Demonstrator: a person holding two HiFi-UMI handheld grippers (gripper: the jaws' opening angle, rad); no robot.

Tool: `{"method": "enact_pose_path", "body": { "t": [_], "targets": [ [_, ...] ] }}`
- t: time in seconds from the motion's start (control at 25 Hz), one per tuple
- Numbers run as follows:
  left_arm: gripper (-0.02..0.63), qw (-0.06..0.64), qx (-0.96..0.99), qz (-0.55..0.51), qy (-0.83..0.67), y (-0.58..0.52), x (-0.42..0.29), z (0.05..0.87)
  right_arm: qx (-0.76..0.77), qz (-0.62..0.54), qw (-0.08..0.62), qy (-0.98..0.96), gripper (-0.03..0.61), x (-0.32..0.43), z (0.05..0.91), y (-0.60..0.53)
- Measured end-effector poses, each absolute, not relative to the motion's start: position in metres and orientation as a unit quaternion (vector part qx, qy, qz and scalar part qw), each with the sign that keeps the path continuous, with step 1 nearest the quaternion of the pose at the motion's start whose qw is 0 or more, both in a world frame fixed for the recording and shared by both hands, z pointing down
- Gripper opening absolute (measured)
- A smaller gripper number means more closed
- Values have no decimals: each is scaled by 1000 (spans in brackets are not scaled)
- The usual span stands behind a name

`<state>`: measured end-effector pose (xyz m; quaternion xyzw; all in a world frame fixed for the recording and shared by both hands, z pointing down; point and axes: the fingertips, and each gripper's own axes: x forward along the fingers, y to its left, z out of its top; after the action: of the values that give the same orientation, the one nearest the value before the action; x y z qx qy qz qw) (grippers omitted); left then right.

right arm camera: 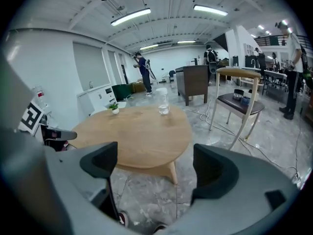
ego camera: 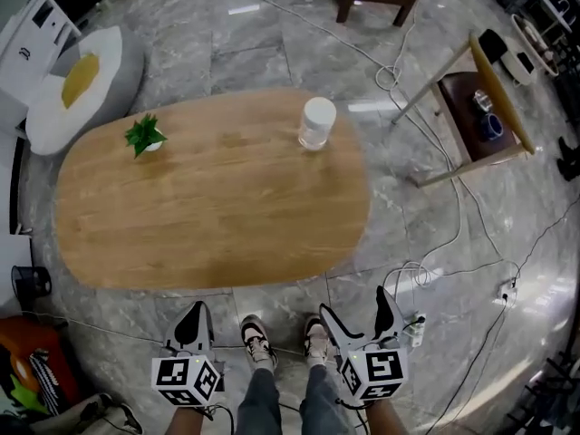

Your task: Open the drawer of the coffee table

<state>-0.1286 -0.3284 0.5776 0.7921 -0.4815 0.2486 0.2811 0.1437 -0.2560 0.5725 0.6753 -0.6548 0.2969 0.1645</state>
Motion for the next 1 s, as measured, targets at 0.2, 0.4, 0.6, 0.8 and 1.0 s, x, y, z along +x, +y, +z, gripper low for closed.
{"method": "enact_pose_path", "body": {
  "t": [0.2,0.4,0.6,0.8,1.0],
  "targets": [
    [-8,292,794,279,-454,-313,-110,599,656,318,169,-663,485,154,605,-251],
    [-8,315,794,303,-423,-292,-83,624,612,340,171,-693,476,151,639,-252],
    [-8,324,793,335,-393,-268,-59,647,578,349,166,-719,472,153,668,-259],
    [-8,327,790,346,-387,-259,-40,658,548,334,179,-746,457,160,692,-265],
    [-8,326,789,358,-378,-253,-24,665,495,325,211,-778,449,154,720,-266]
  ]
}}
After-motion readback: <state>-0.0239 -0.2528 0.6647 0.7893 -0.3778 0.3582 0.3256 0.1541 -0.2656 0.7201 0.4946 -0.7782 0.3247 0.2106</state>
